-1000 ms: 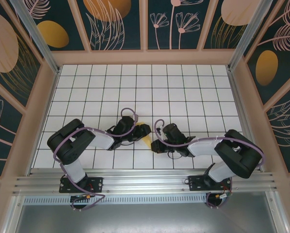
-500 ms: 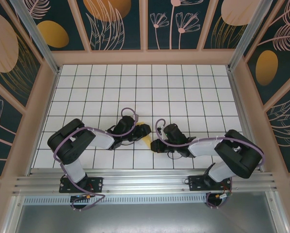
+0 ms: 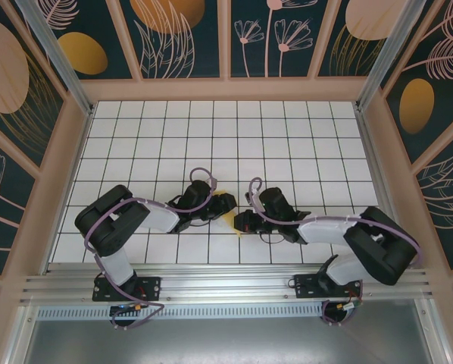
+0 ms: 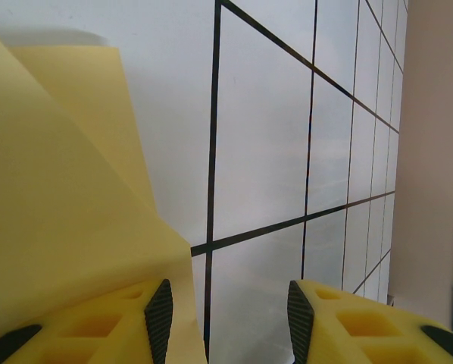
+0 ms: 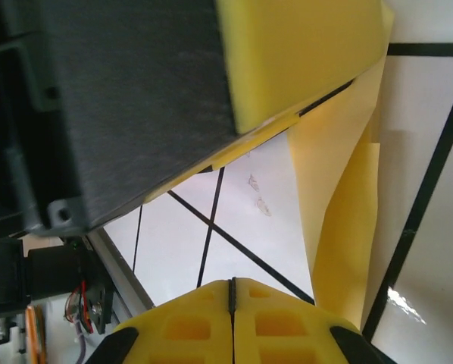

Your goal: Fold a paper plane with a square sheet of paper (pick it up from the middle)

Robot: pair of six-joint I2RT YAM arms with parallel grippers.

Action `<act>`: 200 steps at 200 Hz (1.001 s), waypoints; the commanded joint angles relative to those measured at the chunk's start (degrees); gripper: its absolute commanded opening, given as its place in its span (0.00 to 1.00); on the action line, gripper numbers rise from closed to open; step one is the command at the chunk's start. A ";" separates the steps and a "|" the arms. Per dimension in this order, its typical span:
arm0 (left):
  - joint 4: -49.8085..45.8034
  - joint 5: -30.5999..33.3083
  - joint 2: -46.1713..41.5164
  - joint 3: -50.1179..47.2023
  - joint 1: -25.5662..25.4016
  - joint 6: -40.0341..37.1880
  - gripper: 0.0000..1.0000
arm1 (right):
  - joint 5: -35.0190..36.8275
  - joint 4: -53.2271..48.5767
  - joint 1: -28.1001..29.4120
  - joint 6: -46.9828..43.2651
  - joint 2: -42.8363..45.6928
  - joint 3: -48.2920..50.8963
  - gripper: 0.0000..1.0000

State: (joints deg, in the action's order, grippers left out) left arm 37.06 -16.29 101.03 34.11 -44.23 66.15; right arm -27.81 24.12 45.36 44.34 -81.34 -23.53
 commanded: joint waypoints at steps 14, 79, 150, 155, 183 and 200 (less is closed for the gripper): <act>-7.16 0.23 2.98 -0.52 0.14 -1.51 0.48 | -2.87 4.61 -0.45 1.99 -3.99 -3.10 0.06; -7.53 0.44 3.20 -0.56 0.13 -1.73 0.48 | -3.44 4.50 -2.07 2.93 -9.71 0.58 0.06; -8.67 1.34 3.59 -0.87 0.11 -1.60 0.47 | -2.02 -0.69 -2.39 2.74 -5.70 5.98 0.07; -8.67 1.42 3.64 -0.88 0.19 -1.64 0.47 | -2.09 -1.22 -2.39 2.49 -5.38 6.08 0.07; -9.33 1.53 4.32 -0.56 0.12 -1.29 0.47 | -2.69 -4.23 -2.34 1.05 -4.09 6.79 0.08; -8.86 1.28 4.52 -0.62 0.14 -1.03 0.47 | -1.04 -7.14 -2.41 0.07 -2.28 6.67 0.08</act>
State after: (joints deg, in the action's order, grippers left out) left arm 36.82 -16.53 101.56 34.59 -44.14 66.02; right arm -29.82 27.00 43.16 46.44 -85.38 -18.59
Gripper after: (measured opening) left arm 0.470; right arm 0.082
